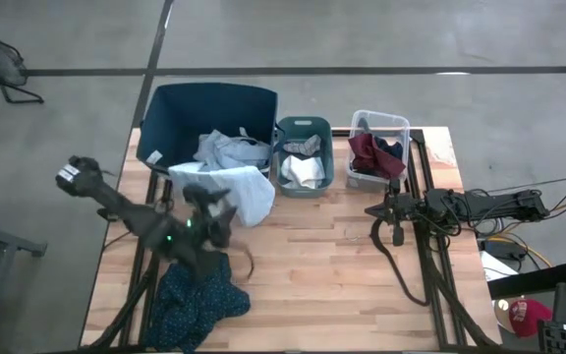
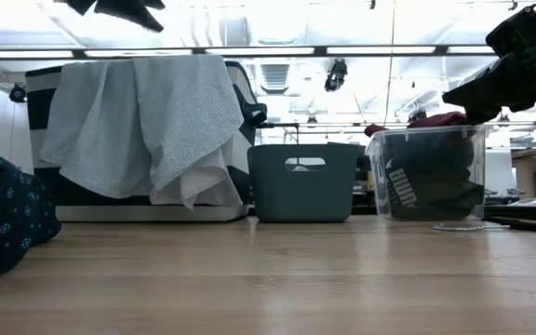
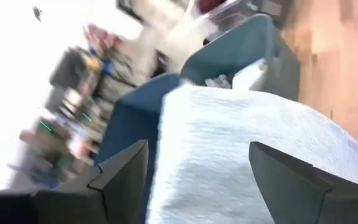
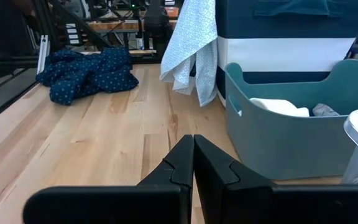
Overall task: Pick & Place Cloths
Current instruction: Put the light blue polo shirt into the blue bin
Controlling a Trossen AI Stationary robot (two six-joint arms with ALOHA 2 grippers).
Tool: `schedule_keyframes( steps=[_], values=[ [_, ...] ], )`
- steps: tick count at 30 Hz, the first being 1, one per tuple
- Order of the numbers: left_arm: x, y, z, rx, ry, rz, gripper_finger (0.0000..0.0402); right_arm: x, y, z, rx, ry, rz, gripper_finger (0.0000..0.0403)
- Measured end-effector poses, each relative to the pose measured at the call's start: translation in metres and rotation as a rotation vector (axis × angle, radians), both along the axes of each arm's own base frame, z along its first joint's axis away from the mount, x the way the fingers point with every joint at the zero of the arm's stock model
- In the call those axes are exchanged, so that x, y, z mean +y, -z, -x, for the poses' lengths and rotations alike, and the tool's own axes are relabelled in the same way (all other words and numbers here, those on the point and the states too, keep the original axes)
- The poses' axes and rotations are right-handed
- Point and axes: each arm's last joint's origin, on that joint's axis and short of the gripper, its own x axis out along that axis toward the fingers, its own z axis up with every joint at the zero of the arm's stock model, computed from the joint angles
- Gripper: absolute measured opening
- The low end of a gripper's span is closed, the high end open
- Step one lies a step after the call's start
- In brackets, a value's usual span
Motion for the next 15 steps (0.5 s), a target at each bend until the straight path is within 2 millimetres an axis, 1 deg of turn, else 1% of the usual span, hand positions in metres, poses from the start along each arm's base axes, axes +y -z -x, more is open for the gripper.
schedule_keyframes(
  steps=[2, 5, 8, 15],
  values=[
    [-0.015, 0.023, 0.001, 0.009, 0.019, -0.085, 0.0284, 0.000, 0.000, 0.000, 0.000, 0.000, 0.001, 0.0008],
    [-0.026, 0.053, -0.001, 0.009, 0.016, -0.133, 0.0284, 0.000, 0.000, 0.000, 0.000, 0.000, 0.001, 0.0008],
    [-0.029, 0.080, -0.008, 0.054, 0.007, -0.163, 0.0284, 0.000, 0.000, 0.000, 0.000, 0.000, 0.000, 0.0008],
    [-0.028, 0.131, -0.021, 0.285, 0.006, -0.320, 0.0284, 0.000, 0.000, 0.000, 0.000, 0.000, 0.001, 0.0008]
  ],
)
